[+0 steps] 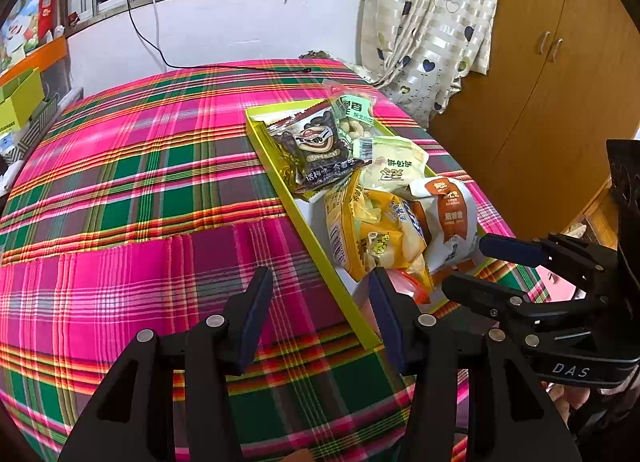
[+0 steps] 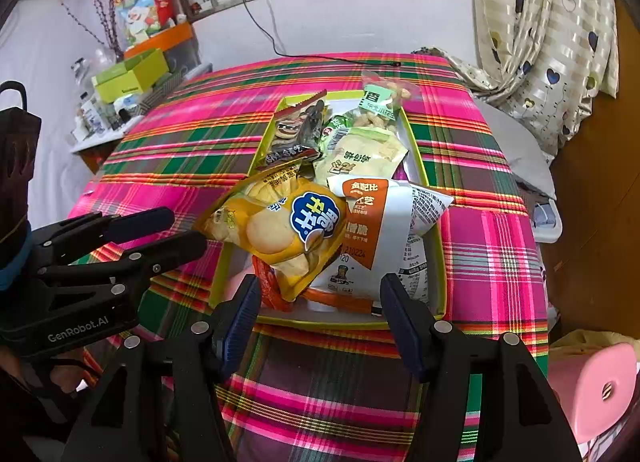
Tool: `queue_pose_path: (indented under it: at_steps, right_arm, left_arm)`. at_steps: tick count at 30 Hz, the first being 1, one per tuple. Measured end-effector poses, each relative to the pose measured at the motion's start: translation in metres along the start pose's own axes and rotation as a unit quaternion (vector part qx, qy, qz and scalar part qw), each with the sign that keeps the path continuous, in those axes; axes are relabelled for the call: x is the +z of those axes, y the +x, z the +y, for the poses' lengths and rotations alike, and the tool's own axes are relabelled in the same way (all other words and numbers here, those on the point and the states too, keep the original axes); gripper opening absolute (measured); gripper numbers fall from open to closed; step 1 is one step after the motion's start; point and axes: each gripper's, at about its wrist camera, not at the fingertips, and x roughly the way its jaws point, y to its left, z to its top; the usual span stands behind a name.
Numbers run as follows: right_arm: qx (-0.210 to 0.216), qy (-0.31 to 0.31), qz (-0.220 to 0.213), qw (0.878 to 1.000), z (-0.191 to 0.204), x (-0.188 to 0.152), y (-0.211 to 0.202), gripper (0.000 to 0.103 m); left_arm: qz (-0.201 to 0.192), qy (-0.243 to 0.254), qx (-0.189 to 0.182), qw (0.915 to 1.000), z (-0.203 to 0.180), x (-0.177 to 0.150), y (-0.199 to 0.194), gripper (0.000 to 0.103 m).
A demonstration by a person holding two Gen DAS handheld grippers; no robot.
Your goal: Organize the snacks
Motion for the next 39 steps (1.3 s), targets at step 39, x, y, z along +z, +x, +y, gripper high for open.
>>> queue_pose_path:
  at_steps: [39]
  right_arm:
    - [-0.005,-0.006,-0.004,1.0,0.0048,-0.0014,-0.0035,0.061]
  left_arm:
    - [-0.003,0.005,0.0,1.0,0.0002,-0.001,-0.0048,0.051]
